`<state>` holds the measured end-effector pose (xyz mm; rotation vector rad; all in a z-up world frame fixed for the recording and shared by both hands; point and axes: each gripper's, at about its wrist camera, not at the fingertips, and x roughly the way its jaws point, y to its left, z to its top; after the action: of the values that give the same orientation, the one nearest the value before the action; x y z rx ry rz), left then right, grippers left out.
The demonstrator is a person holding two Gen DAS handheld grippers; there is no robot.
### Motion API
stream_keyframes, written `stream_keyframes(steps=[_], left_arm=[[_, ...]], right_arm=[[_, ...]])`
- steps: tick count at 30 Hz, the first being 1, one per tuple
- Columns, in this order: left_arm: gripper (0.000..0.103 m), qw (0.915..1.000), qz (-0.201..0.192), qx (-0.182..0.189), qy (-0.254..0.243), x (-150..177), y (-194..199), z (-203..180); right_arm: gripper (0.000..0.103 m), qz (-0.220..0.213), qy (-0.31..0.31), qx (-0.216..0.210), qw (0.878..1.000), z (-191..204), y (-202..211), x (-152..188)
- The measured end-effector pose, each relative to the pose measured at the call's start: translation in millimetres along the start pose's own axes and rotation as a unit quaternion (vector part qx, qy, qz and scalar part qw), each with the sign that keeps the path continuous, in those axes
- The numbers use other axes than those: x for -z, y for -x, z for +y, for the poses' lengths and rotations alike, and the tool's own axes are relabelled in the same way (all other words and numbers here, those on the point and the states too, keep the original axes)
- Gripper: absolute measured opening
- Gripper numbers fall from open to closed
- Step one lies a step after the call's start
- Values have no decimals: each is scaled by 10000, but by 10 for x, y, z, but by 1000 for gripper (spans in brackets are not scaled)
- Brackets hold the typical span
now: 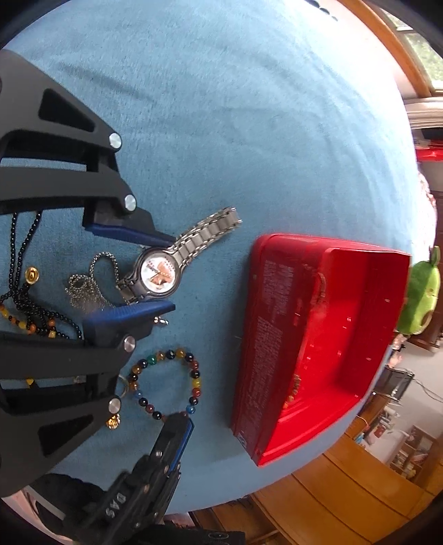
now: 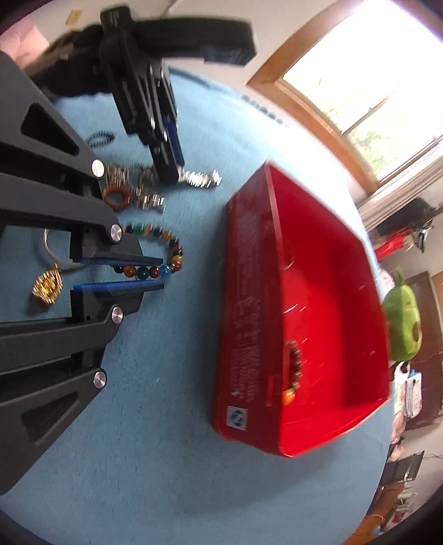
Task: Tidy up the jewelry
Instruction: 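Close the left tool on the silver watch while the right tool grasps the multicolour bracelet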
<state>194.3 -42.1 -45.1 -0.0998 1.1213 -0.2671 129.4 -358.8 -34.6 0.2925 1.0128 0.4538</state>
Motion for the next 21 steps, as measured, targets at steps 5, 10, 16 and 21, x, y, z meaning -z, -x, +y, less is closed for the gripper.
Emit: stream_keyframes(steps=[5,10,16,21], left_arm=[[31,9998,-204,31,-10,25,174,15],[31,9993,-362,43,-11,24,283,40],[31,9982,-582,121,-35,22,418,40],[31,9971,-739,173,-82,-13,547,-1]], right_arm=[[7,-180,-92,-288,9994,-42,207,-4],[7,-320,-113,-326,9989,-51,314,-42],[7,-415,-75,-306,9986,-50,410,-17],[7,-479,-42,-328,9983,-10,449,-42]])
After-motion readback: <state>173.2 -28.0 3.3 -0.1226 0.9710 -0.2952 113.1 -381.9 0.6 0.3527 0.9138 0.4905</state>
